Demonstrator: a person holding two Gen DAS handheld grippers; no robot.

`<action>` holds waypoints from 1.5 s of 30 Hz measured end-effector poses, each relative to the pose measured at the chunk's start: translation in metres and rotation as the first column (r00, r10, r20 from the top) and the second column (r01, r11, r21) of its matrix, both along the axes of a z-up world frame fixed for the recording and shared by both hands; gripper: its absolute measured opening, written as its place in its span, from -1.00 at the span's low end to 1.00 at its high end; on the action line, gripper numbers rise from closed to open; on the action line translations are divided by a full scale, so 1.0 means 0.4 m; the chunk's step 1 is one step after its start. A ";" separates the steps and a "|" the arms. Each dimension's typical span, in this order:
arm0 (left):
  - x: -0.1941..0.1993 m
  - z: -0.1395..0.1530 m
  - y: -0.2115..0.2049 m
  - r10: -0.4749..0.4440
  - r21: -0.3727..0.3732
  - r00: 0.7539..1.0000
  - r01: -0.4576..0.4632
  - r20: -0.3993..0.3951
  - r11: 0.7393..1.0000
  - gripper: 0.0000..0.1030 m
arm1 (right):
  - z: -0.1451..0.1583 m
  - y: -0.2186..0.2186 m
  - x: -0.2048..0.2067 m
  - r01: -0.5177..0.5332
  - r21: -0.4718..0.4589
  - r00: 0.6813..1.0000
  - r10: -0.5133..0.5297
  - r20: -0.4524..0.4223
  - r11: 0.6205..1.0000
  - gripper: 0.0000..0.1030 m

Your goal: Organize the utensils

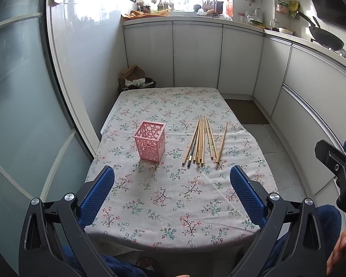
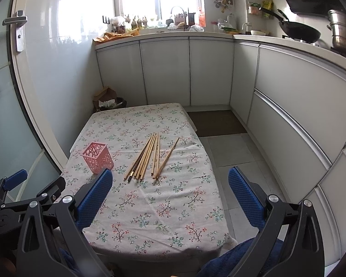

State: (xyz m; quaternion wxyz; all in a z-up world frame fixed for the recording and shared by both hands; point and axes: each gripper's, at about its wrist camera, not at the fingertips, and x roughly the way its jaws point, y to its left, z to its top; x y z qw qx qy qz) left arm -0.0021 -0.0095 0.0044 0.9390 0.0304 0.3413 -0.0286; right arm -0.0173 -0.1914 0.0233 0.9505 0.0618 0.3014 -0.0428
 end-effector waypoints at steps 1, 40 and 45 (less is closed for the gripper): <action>0.002 0.001 0.014 -0.001 -0.002 1.000 0.001 -0.002 1.000 0.87 | -0.001 0.000 -0.001 -0.001 0.000 1.000 0.001 0.000 1.000 0.90; 0.015 -0.009 0.008 0.002 -0.010 1.000 -0.002 -0.003 1.000 0.87 | -0.020 0.011 0.007 -0.031 -0.016 0.999 0.031 -0.015 0.999 0.90; 0.009 -0.010 0.001 -0.002 -0.006 1.000 0.002 -0.001 1.000 0.87 | -0.017 0.015 0.007 -0.030 -0.017 0.999 0.030 -0.014 0.999 0.90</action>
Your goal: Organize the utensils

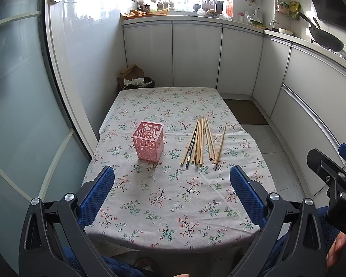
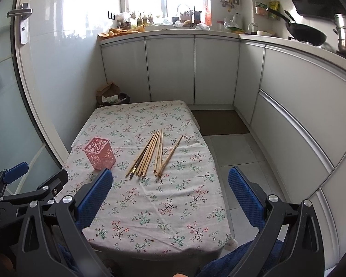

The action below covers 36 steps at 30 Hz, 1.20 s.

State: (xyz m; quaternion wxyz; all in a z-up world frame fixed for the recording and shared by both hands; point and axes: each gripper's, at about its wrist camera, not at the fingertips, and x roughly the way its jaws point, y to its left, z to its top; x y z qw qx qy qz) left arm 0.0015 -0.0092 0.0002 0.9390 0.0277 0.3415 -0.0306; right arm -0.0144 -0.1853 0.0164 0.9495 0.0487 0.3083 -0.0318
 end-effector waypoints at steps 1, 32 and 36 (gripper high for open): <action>0.000 0.000 -0.003 -0.001 0.000 1.000 0.001 0.000 1.000 0.87 | -0.001 0.000 0.000 0.001 0.001 1.000 -0.001 0.000 1.000 0.90; 0.309 -0.078 0.046 -0.091 -0.241 0.971 0.036 -0.221 0.970 0.86 | -0.165 -0.236 0.417 0.031 0.427 0.971 0.074 -0.226 0.904 0.90; 0.413 -0.106 0.001 -0.141 -0.272 0.954 0.066 -0.264 0.960 0.82 | -0.259 -0.269 0.550 0.083 0.522 0.926 0.128 -0.355 0.849 0.89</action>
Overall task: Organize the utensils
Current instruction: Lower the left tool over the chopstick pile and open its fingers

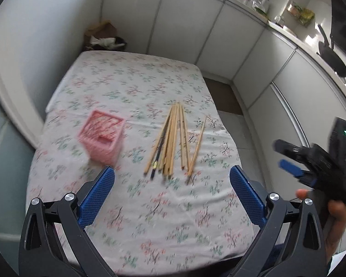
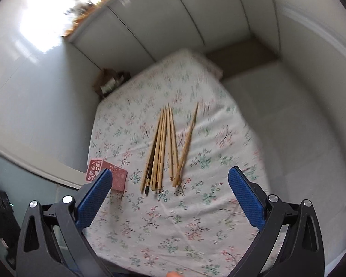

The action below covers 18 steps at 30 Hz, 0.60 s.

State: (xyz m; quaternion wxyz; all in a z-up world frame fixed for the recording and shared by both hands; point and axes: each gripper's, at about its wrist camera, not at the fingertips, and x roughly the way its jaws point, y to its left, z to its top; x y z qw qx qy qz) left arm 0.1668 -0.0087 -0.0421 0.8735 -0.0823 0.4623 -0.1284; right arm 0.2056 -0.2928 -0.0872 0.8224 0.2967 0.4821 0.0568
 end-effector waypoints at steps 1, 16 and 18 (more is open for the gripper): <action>0.035 -0.013 -0.018 -0.010 0.001 1.000 0.010 -0.015 1.000 0.76 | -0.027 -0.004 0.044 -0.013 0.021 0.999 0.014 -0.029 1.000 0.89; 0.381 -0.262 -0.155 -0.037 0.107 0.976 0.061 -0.216 0.992 -0.07 | -0.310 -0.042 0.357 -0.003 0.054 0.969 0.016 -0.245 0.999 0.16; 0.420 -0.295 -0.161 -0.030 0.162 0.973 0.068 -0.229 0.984 -0.12 | -0.324 -0.028 0.377 -0.017 0.059 0.967 0.031 -0.252 0.998 0.11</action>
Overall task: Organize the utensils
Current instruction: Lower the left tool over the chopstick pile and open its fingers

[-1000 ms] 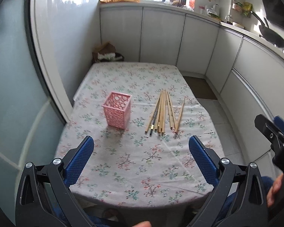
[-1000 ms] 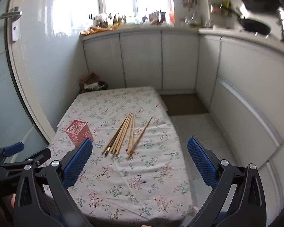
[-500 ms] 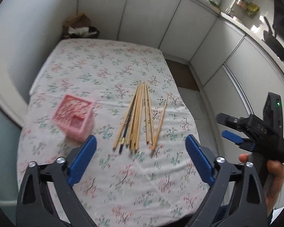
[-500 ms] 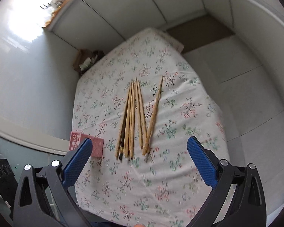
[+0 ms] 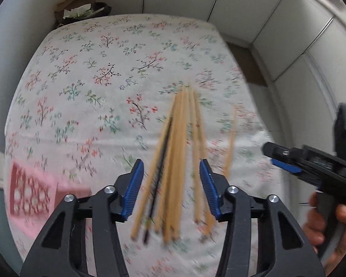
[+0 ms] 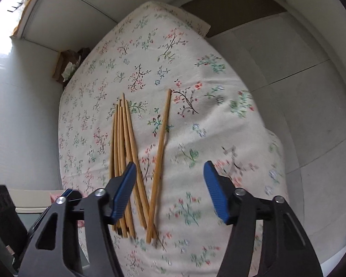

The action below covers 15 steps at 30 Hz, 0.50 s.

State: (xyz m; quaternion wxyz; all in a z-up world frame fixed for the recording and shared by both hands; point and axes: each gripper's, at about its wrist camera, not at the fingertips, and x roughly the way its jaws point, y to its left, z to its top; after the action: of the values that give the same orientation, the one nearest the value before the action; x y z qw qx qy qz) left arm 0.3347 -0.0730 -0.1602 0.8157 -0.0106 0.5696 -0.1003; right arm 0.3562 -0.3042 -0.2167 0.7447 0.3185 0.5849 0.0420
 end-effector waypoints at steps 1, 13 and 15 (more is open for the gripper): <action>0.014 -0.013 0.000 0.002 0.028 1.000 -0.002 -0.005 1.000 -0.14 | -0.006 0.012 0.011 -0.014 0.004 1.000 0.014 -0.006 1.000 0.08; 0.104 -0.130 -0.018 -0.053 0.116 0.996 0.061 -0.070 0.991 -0.55 | -0.040 0.086 0.088 -0.060 -0.013 0.998 0.060 -0.022 0.998 -0.09; 0.110 -0.137 -0.017 -0.062 0.125 0.995 0.071 -0.073 0.990 -0.58 | -0.046 0.093 0.091 -0.066 -0.020 0.998 0.065 -0.024 0.998 -0.14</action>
State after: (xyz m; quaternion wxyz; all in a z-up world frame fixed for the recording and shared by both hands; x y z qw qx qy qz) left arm 0.3786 -0.0797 -0.2151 0.7908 0.0570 0.6027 -0.0902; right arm 0.3928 -0.2670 -0.2349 0.7393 0.2918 0.6042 0.0566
